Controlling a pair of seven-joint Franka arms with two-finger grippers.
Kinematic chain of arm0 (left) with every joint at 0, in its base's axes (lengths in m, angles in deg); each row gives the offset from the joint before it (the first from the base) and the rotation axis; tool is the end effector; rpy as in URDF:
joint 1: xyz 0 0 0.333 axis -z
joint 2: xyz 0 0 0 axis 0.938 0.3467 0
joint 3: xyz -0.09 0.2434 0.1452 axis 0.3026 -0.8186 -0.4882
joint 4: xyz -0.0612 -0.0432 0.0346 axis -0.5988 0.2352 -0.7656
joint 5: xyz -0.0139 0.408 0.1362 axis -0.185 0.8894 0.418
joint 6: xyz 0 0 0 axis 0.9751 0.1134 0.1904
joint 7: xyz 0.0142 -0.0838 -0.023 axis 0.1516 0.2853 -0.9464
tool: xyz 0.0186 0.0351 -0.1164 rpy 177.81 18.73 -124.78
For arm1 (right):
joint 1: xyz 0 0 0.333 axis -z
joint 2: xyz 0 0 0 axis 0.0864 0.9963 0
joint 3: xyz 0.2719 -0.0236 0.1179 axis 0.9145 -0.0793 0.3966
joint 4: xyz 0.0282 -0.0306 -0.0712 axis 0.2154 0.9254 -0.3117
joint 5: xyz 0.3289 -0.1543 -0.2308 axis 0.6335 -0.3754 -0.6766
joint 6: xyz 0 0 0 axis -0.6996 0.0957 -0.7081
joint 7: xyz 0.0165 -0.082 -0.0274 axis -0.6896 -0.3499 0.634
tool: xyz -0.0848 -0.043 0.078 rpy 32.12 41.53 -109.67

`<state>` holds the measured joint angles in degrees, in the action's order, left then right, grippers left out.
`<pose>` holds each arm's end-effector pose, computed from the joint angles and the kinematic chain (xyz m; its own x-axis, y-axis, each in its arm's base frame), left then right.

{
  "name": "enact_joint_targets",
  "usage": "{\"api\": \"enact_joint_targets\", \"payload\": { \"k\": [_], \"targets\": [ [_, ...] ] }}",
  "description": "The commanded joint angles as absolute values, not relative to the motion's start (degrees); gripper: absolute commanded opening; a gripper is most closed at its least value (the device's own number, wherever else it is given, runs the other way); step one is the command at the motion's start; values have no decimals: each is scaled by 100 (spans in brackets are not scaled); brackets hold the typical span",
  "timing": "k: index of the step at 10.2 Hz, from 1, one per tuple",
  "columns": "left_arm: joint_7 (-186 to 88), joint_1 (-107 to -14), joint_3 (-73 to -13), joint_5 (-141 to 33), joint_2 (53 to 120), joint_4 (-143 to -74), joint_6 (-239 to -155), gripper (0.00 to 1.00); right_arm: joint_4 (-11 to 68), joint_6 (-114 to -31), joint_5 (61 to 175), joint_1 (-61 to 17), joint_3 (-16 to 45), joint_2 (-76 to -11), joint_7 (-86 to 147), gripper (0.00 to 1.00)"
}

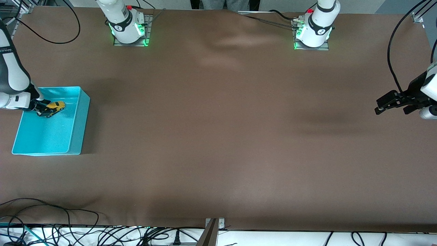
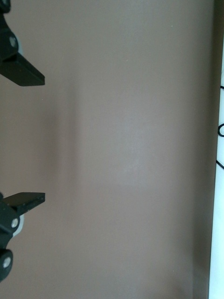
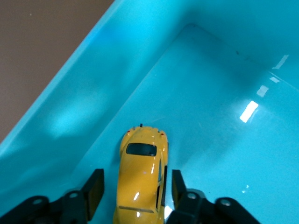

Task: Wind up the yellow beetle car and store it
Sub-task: 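Open the right gripper to release the car inside the box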

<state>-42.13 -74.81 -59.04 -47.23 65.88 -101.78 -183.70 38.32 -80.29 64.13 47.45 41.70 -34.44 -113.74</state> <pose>0.6371 0.0289 0.5305 0.9942 0.0501 0.0949 0.0469 -0.9983 0.0356 0.5242 -0.3230 0.1451 -0.5896 0.7786 0.2149 0.7741 0.6206 -0.1249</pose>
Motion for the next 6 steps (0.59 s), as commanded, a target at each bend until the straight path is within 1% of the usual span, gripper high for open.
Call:
{"api": "enact_joint_targets", "payload": {
  "k": [1,3,4,6],
  "targets": [
    [-4088,-7455,-5964,-4814,6561,-10148,-18297,100,3654,-7305,6444,4795,4610,-3884,-10604,100],
    [-4088,-7446,-5964,-4814,6561,-10148,-18297,100,3504,-6619,6453,4760,5138,-4288,-9454,100],
    [-4088,-7446,-5964,-4823,6561,-10148,-18297,100,3539,-6460,6470,4673,5305,-4595,-8996,100],
    [-4088,-7446,-5964,-4823,6561,-10148,-18297,100,3583,-6178,6803,4226,5351,-5210,-8248,100]
  ]
}}
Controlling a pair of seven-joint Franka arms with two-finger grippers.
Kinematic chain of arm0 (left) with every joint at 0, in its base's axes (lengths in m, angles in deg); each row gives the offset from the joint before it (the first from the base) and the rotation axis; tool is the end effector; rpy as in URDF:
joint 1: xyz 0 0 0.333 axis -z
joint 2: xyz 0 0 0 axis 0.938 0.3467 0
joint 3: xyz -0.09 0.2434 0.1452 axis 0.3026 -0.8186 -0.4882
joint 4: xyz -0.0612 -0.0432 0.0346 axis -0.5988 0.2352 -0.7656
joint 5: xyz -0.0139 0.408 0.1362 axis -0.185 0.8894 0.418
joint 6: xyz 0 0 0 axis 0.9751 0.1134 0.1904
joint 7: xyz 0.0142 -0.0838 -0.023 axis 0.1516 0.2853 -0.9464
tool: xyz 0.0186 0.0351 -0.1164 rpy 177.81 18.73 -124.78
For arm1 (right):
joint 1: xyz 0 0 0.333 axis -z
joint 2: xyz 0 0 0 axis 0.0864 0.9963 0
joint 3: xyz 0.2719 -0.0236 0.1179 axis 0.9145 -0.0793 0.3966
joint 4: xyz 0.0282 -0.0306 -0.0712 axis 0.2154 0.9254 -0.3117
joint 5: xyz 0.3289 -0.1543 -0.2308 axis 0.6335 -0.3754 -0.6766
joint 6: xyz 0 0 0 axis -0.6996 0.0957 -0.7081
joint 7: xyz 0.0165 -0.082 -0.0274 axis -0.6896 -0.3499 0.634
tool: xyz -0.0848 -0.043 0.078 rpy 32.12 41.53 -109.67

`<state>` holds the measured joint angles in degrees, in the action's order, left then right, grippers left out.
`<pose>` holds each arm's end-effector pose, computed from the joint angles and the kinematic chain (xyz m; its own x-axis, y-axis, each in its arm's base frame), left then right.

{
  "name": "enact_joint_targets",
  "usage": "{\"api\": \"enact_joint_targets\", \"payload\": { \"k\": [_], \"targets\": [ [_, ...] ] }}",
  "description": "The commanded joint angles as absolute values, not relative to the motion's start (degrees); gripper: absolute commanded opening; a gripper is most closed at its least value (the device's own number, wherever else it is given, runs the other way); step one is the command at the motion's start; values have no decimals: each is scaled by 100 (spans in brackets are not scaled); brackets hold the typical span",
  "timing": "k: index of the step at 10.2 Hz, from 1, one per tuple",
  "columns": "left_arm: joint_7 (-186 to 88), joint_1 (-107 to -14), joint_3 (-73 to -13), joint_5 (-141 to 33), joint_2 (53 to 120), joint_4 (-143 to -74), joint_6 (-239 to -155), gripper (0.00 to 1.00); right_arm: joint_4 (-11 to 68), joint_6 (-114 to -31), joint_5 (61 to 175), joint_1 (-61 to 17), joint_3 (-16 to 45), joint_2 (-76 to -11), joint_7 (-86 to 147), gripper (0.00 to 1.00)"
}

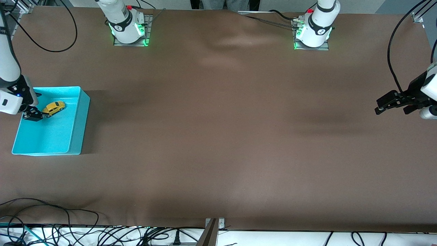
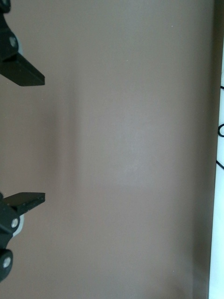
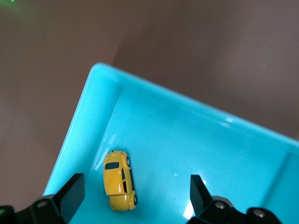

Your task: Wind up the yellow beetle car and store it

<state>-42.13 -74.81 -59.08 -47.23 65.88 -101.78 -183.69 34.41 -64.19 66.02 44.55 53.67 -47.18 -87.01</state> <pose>0.6371 0.0293 0.5305 0.9942 0.0508 0.0948 0.0476 -0.9982 0.0355 0.5915 -0.2036 0.3074 -0.3706 0.9242 0.0919 0.8989 0.3818 -0.2149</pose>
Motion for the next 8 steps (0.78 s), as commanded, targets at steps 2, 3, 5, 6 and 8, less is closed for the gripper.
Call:
{"api": "enact_joint_targets", "payload": {
  "k": [2,3,5,6,8],
  "targets": [
    [-4088,-7446,-5964,-4823,6561,-10148,-18297,100,3575,-5949,7188,3778,5342,-5694,-7456,100],
    [-4088,-7446,-5964,-4814,6561,-10148,-18297,100,3557,-5818,7487,3593,5316,-5931,-7062,100],
    [-4088,-7446,-5964,-4814,6561,-10148,-18297,100,3635,-5633,7806,3067,5177,-6589,-5538,100],
    [-4088,-7446,-5964,-4823,6561,-10148,-18297,100,3653,-5501,7806,2377,4801,-6923,-4502,100],
    [-4088,-7446,-5964,-4823,6561,-10148,-18297,100,3618,-5386,7902,1477,4315,-7207,-2671,100]
  ]
}}
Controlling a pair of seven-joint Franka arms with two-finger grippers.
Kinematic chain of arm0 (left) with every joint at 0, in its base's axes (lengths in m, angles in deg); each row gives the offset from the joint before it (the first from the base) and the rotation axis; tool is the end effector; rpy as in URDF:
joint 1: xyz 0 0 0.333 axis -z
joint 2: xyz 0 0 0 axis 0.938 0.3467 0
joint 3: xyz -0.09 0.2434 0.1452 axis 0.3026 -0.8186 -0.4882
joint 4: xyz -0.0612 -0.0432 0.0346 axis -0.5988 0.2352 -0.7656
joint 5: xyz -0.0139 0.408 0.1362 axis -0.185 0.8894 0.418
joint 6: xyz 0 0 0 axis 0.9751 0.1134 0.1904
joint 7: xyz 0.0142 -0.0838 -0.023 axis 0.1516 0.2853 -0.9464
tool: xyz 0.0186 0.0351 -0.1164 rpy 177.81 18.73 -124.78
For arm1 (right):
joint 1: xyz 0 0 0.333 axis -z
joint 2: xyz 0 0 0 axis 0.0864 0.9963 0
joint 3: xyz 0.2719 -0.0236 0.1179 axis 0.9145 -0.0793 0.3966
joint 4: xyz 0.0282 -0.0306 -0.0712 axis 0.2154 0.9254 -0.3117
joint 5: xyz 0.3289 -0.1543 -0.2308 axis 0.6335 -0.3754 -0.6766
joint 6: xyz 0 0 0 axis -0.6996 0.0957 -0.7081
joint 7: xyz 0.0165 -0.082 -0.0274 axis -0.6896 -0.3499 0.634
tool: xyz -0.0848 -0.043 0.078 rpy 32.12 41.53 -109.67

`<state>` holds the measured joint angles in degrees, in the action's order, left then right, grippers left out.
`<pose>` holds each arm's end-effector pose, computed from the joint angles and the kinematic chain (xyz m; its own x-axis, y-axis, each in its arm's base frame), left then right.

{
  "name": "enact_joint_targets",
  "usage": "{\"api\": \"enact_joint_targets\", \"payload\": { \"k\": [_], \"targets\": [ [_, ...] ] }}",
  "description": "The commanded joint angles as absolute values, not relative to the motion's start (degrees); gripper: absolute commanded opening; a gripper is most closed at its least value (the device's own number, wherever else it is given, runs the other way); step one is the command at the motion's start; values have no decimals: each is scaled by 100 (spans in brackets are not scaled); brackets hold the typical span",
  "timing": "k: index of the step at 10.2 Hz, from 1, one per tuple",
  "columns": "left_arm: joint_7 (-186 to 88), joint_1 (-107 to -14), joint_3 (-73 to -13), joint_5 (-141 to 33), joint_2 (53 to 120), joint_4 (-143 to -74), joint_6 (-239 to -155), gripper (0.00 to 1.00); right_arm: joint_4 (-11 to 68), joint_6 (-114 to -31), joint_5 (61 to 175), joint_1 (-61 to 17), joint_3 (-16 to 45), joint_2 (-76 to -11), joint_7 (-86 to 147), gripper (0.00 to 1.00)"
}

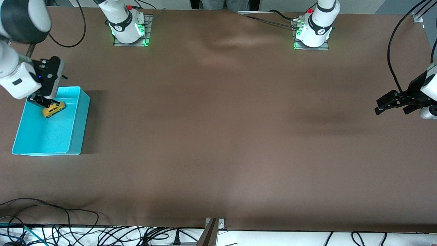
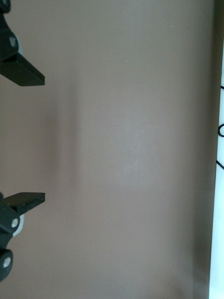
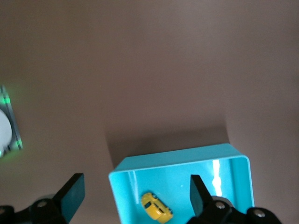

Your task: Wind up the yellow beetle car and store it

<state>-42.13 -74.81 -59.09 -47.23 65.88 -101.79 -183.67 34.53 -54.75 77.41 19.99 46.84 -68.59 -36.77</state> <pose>0.6370 0.0294 0.5303 0.9942 0.0510 0.0942 0.0478 -0.9982 0.0355 0.5795 0.0162 0.4887 0.2593 0.9606 -0.0998 0.9615 -0.2665 -0.0667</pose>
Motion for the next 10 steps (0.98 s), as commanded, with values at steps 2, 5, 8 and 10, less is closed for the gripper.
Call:
{"api": "enact_joint_targets", "payload": {
  "k": [2,5,8,10],
  "targets": [
    [-4088,-7446,-5964,-4823,6561,-10148,-18297,100,3574,-5482,8077,529,3589,-7217,-1237,100],
    [-4088,-7455,-5964,-4823,6561,-10148,-18297,100,3574,-5806,8263,-256,2998,-7217,950,100],
    [-4088,-7437,-5964,-4823,6561,-10148,-18297,100,3434,-5851,8369,-522,2644,-7217,2849,100],
    [-4088,-7446,-5964,-4823,6561,-10148,-18297,100,3303,-5782,8203,-522,2496,-7208,3435,100]
  ]
}}
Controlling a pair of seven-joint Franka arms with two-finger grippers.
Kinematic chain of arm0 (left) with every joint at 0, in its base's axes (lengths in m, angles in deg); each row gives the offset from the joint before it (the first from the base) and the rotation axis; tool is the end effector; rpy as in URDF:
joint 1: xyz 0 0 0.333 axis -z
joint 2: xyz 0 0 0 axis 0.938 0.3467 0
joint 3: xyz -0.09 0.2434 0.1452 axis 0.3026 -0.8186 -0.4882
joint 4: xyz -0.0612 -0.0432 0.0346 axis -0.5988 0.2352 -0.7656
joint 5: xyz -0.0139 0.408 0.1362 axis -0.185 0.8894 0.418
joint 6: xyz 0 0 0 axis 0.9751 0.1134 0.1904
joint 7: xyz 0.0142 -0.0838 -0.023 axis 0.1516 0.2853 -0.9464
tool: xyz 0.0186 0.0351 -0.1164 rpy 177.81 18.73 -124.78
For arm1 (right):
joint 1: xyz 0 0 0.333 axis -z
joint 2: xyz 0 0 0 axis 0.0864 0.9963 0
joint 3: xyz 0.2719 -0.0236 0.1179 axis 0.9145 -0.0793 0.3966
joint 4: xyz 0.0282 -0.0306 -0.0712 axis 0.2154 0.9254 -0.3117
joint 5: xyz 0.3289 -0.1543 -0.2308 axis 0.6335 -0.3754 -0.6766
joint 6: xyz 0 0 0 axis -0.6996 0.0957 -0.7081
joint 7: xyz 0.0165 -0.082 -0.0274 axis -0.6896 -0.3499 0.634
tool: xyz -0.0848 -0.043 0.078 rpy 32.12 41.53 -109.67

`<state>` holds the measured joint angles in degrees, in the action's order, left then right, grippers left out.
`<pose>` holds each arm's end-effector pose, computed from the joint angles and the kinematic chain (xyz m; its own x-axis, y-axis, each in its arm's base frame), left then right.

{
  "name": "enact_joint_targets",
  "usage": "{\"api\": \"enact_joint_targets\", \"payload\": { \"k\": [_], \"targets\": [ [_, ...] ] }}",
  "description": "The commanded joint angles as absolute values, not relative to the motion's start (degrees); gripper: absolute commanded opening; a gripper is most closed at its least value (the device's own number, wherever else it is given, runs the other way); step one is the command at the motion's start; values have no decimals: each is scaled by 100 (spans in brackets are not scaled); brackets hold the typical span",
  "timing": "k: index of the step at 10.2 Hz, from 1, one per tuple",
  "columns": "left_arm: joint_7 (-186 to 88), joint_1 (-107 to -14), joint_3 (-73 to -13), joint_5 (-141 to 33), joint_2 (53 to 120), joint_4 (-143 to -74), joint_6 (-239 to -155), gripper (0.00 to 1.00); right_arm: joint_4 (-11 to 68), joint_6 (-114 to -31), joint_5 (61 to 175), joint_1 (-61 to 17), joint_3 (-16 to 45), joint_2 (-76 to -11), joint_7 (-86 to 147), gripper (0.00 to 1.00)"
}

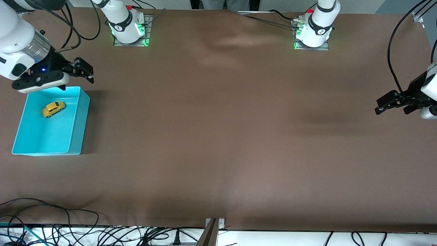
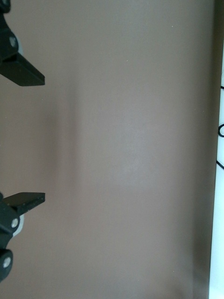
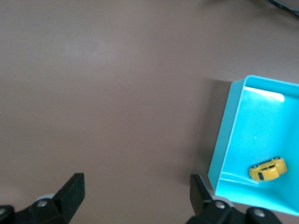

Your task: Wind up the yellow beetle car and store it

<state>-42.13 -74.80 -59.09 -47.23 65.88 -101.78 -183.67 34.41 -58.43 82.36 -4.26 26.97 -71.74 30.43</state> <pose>0.6370 0.0293 0.5304 0.9942 0.0508 0.0944 0.0476 -0.9982 0.0355 0.5737 0.0691 0.5285 0.9810 0.1912 0.0316 0.1917 -0.9814 -0.0120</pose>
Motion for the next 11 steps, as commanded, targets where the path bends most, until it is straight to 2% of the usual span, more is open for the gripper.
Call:
{"api": "enact_joint_targets", "payload": {
  "k": [1,3,11],
  "targets": [
    [-4088,-7446,-5964,-4823,6561,-10148,-18297,100,3024,-5511,8115,-513,2442,-7078,3454,100],
    [-4088,-7437,-5946,-4814,6561,-10148,-18297,100,1761,-4589,8088,-513,2424,-6385,3665,100],
    [-4088,-7437,-5937,-4823,6561,-10148,-18217,100,1658,-4577,7754,-460,2372,-6329,3639,100]
  ]
}}
